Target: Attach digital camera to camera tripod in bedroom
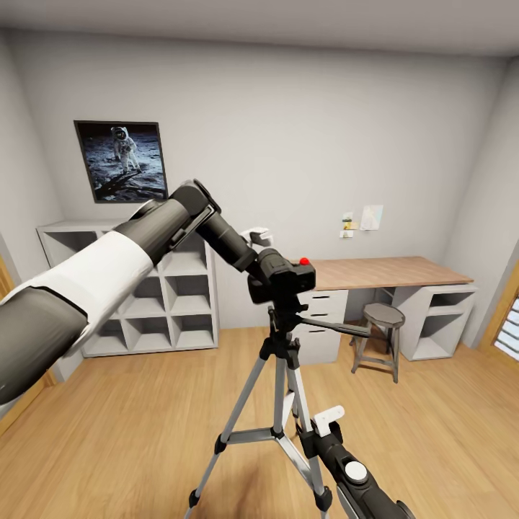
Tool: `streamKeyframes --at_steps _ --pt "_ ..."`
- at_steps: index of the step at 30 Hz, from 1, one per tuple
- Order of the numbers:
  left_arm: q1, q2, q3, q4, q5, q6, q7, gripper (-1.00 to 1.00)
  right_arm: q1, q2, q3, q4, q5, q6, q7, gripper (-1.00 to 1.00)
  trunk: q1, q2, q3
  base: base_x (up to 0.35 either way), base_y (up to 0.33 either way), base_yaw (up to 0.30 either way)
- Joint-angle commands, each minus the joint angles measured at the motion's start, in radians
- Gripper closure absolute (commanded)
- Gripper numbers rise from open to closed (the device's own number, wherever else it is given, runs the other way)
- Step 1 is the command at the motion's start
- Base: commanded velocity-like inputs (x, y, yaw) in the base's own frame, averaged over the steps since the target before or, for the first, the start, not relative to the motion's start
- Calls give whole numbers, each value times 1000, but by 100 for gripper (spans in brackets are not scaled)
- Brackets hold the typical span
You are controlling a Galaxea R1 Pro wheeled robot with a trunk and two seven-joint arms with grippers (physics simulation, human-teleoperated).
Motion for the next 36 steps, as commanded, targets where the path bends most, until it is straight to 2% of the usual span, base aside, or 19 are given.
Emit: streamKeyframes --at_steps 1,9,20,36 --pt "-2 0 0 0 -10 10 -9 100 1 -1 5 53 -2 -1 1 100 1 0 -1 0 0 0" --pt "-14 -6 0 13 -10 10 -9 100 1 -1 5 54 -2 -1 1 100 1 0 -1 0 0 0" --pt "-15 -40 2 78 -10 10 -9 100 1 -1 7 54 0 -1 2 100 1 0 -1 0 0 0" --pt "-15 -48 2 86 -10 10 -9 100 1 -1 11 54 0 -5 31 100 1 0 -1 0 0 0"
